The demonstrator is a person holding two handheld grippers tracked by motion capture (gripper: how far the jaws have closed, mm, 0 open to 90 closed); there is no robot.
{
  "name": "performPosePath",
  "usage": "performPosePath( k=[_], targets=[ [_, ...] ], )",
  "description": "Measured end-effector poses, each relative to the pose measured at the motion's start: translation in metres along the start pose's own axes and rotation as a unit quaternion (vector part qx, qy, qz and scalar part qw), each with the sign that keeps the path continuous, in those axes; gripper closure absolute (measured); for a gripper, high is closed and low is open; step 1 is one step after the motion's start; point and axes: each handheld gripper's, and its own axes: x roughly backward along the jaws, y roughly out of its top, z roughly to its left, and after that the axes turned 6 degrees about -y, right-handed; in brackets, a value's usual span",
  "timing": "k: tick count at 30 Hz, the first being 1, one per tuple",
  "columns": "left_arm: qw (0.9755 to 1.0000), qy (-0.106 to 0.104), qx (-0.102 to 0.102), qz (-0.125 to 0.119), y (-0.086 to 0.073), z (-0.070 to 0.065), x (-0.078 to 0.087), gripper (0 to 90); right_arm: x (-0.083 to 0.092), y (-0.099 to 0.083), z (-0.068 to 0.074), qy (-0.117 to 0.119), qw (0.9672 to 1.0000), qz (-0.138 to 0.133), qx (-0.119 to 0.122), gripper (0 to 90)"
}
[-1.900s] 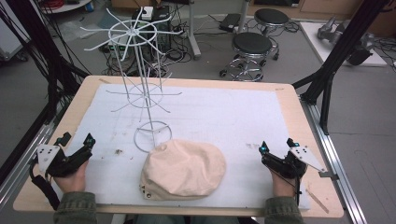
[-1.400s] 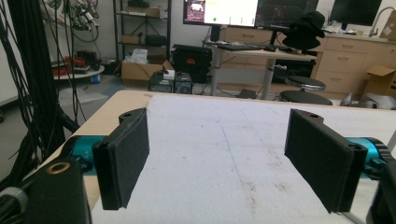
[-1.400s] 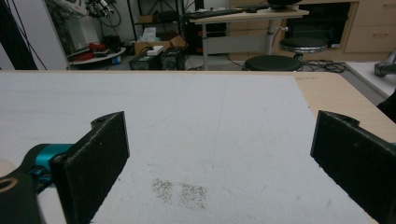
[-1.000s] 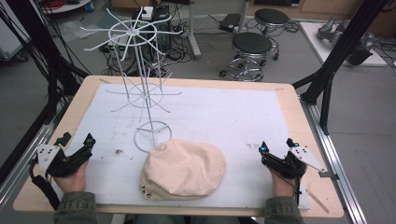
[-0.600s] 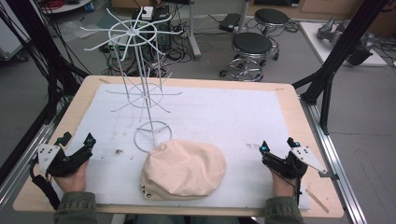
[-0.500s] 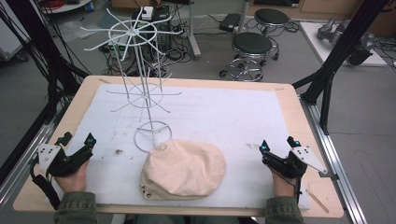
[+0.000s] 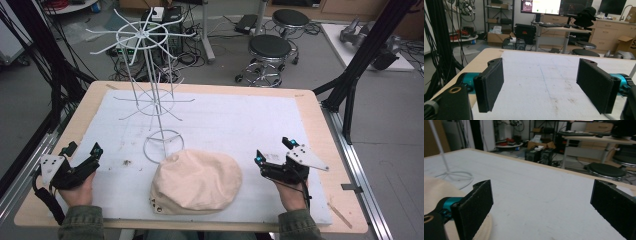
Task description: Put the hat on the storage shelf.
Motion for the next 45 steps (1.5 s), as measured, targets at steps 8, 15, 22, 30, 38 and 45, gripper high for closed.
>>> performPosePath(
  k=[8,15,22,30,38,45],
  targets=[
    [1.0,0.002,0.001,-0.001,0.0,0.001,0.0,22.2,-0.022,0.011,0.012,0.051,0.9982,0.029,-0.004,3.5],
    [1.0,-0.001,0.002,-0.002,0.0,0.001,-0.001,22.2,-0.038,0.018,0.016,0.075,0.9963,0.042,-0.009,3.5],
    [0.9999,-0.005,-0.01,-0.001,0.001,-0.002,-0.003,22.2,-0.049,0.031,0.018,0.097,0.9943,0.043,-0.001,3.5],
    [1.0,-0.006,-0.007,0.0,0.0,-0.001,-0.003,22.2,-0.067,0.034,0.028,0.147,0.9873,0.059,0.016,3.5],
    [0.9999,-0.007,-0.008,-0.002,0.001,-0.002,-0.004,22.2,-0.078,0.04,0.038,0.183,0.9795,0.076,0.036,3.5],
    [0.9999,-0.012,-0.006,-0.004,0.001,-0.001,-0.005,22.1,-0.096,0.042,0.059,0.223,0.9653,0.118,0.069,3.5]
  ],
)
